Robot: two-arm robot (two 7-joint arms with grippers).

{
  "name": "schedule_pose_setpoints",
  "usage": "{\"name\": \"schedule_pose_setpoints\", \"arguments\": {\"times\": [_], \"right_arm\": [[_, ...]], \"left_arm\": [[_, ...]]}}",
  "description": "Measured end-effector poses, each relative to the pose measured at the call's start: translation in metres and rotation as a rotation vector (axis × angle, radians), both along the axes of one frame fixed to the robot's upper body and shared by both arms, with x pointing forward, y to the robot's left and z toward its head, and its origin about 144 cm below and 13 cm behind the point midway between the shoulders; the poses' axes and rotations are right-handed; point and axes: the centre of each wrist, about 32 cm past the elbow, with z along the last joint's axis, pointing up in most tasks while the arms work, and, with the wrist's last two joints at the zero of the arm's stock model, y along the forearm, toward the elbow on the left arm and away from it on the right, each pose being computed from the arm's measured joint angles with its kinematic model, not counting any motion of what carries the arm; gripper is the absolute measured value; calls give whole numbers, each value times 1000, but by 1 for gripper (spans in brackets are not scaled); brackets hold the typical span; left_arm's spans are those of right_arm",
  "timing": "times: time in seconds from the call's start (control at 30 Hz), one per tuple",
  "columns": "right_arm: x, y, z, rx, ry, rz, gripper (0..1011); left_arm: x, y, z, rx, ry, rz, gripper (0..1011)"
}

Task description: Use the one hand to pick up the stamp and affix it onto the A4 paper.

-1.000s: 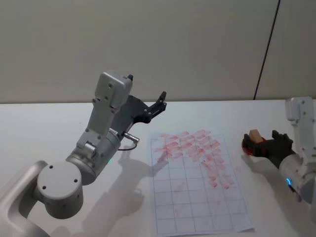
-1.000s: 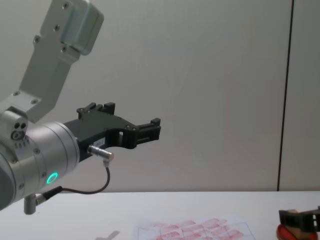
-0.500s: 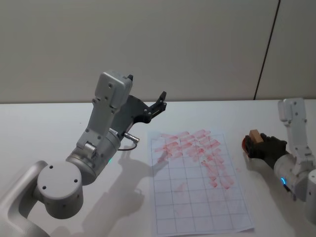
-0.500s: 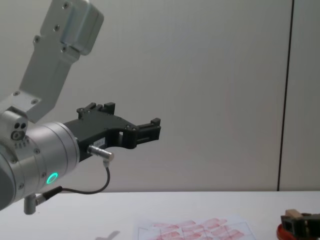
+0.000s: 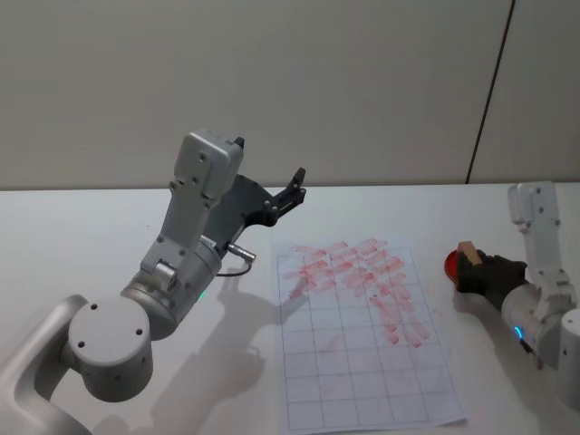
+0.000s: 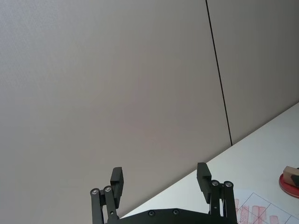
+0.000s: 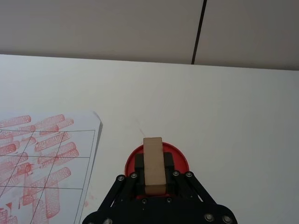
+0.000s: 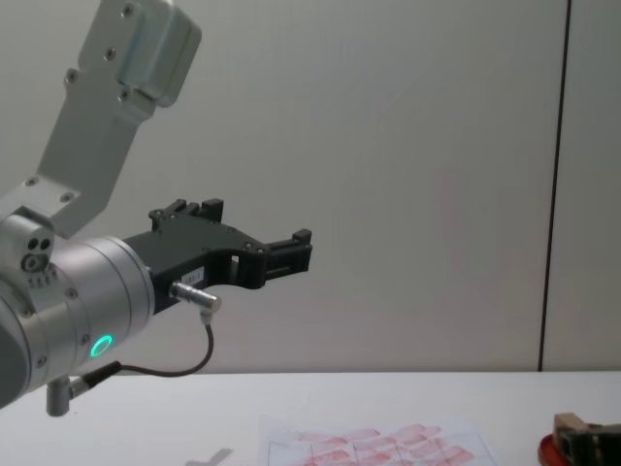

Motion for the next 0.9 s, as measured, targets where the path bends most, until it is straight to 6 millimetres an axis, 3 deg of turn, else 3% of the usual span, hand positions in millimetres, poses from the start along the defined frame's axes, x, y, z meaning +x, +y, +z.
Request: {"name": "schedule_pose_setpoints", "arguments": {"times": [0.9], "right_arm": [[0,-2,6,28,24,-41,219]], "left_arm": [[0,0,0,0,0,0,1002]]}}
